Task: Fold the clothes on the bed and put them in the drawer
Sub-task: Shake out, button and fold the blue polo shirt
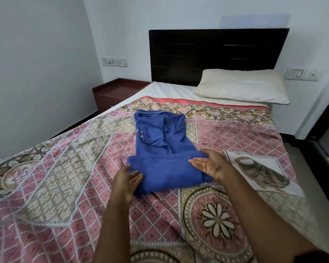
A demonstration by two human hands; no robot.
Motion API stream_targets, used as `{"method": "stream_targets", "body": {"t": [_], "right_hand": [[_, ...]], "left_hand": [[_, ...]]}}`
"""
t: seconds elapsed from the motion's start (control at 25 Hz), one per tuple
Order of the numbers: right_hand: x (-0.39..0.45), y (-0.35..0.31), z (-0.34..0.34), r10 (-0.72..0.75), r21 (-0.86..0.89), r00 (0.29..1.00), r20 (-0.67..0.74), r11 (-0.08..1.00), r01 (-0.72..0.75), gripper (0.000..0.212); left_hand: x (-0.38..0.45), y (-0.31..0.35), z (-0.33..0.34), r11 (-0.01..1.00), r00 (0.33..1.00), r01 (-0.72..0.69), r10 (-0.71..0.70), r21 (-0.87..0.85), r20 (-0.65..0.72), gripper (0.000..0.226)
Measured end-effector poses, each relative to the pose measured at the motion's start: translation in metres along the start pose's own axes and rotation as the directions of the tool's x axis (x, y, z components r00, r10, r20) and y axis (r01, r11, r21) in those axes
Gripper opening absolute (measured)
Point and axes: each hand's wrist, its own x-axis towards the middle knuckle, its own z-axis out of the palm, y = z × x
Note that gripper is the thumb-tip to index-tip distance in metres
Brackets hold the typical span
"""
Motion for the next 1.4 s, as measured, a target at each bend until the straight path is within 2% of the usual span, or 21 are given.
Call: {"method": "stream_targets", "body": {"t": [0.04,0.08,0.16,0.2,0.28,0.36,0.44,0.52,0.6,0.68,0.76,0.84,0.88,0.96,1.0,1.04,1.12,1.2,1.24,1.32,1.4], "right_hand": [[0.009,0.003,-0.002,-0.109,-0.146,0.99,-0.092,0.985,0.095,0.02],[0.015,0.008,-0.007,-0.277,-0.355,0.938,-0.211,0.915,0.19,0.016],[0.024,0.018,-0.024,-0.537,-0.727,0.789,-0.3,0.664,0.175,0.018],[0.024,0.025,-0.029,-0.566,-0.796,0.776,-0.279,0.588,0.142,0.018],[0.02,0.038,-0.034,-0.474,-0.792,0.858,-0.196,0.593,0.146,0.029],[0.015,0.041,-0.03,-0.358,-0.738,0.924,-0.135,0.659,0.147,0.043],[0.013,0.037,-0.024,-0.226,-0.599,0.962,-0.152,0.796,0.093,0.051],[0.013,0.036,-0.02,-0.099,-0.377,0.984,-0.146,0.926,0.037,0.043],[0.01,0.032,-0.015,-0.087,-0.253,0.986,-0.143,0.966,0.049,0.027],[0.0,0.018,-0.009,-0.18,-0.213,0.971,-0.16,0.966,0.144,0.03],[-0.017,0.0,-0.012,-0.297,-0.304,0.942,-0.158,0.922,0.24,0.026],[-0.035,-0.004,-0.031,-0.333,-0.491,0.933,-0.137,0.841,0.228,0.022],[-0.041,0.003,-0.045,-0.304,-0.63,0.947,-0.103,0.757,0.175,0.023],[-0.053,0.033,-0.073,-0.204,-0.837,0.979,-0.025,0.539,0.091,0.028],[-0.055,0.047,-0.085,-0.198,-0.876,0.98,0.01,0.471,0.105,0.029],[-0.055,0.056,-0.095,-0.221,-0.879,0.975,0.015,0.461,0.118,0.03],[-0.05,0.057,-0.109,-0.348,-0.884,0.937,-0.033,0.447,0.134,0.035],[-0.044,0.052,-0.124,-0.473,-0.939,0.878,-0.076,0.33,0.097,0.044],[-0.045,0.052,-0.128,-0.533,-0.973,0.846,-0.003,0.198,0.121,0.046],[-0.043,0.058,-0.131,-0.593,-0.966,0.775,0.216,-0.016,0.258,0.043],[-0.039,0.064,-0.131,-0.591,-0.905,0.705,0.393,-0.111,0.411,0.04]], "left_hand": [[0.008,-0.006,-0.001,0.977,0.993,-0.07,0.089,0.202,-0.082,0.032],[0.014,-0.01,-0.002,0.885,0.965,-0.131,0.218,0.446,-0.148,0.038],[0.018,-0.015,-0.004,0.564,0.899,-0.146,0.418,0.813,-0.128,0.042],[0.019,-0.017,-0.004,0.424,0.898,-0.126,0.432,0.897,-0.079,0.044],[0.017,-0.02,-0.003,0.294,0.931,-0.112,0.365,0.949,-0.003,0.052],[0.015,-0.025,-0.002,0.365,0.956,-0.122,0.292,0.923,0.011,0.059],[0.013,-0.027,-0.003,0.486,0.979,-0.104,0.206,0.868,0.002,0.069],[0.011,-0.028,-0.005,0.632,0.987,-0.103,0.163,0.768,-0.002,0.069],[0.006,-0.02,0.0,0.725,0.981,-0.148,0.196,0.672,0.004,0.056],[-0.004,0.0,0.005,0.7,0.975,-0.2,0.212,0.686,0.069,0.045],[-0.025,0.026,0.003,0.61,0.97,-0.241,0.144,0.755,0.194,0.035],[-0.046,0.04,-0.008,0.496,0.971,-0.168,-0.063,0.852,0.229,0.032],[-0.054,0.04,-0.014,0.4,0.961,-0.112,-0.191,0.91,0.202,0.035],[-0.065,0.028,-0.022,0.113,0.911,-0.095,-0.391,0.989,0.133,0.041],[-0.064,0.022,-0.025,0.001,0.893,-0.128,-0.435,0.992,0.116,0.044],[-0.061,0.017,-0.028,-0.028,0.894,-0.144,-0.433,0.989,0.118,0.045],[-0.046,0.015,-0.037,0.022,0.95,-0.115,-0.291,0.993,0.117,0.041],[-0.027,0.014,-0.049,-0.012,0.994,-0.107,0.012,0.994,0.107,0.041],[-0.02,0.01,-0.055,-0.053,0.982,-0.118,0.139,0.992,0.125,0.04],[-0.02,0.0,-0.057,-0.146,0.946,-0.201,0.228,0.969,0.231,0.037],[-0.023,-0.01,-0.054,-0.223,0.908,-0.283,0.25,0.933,0.336,0.04]]}}
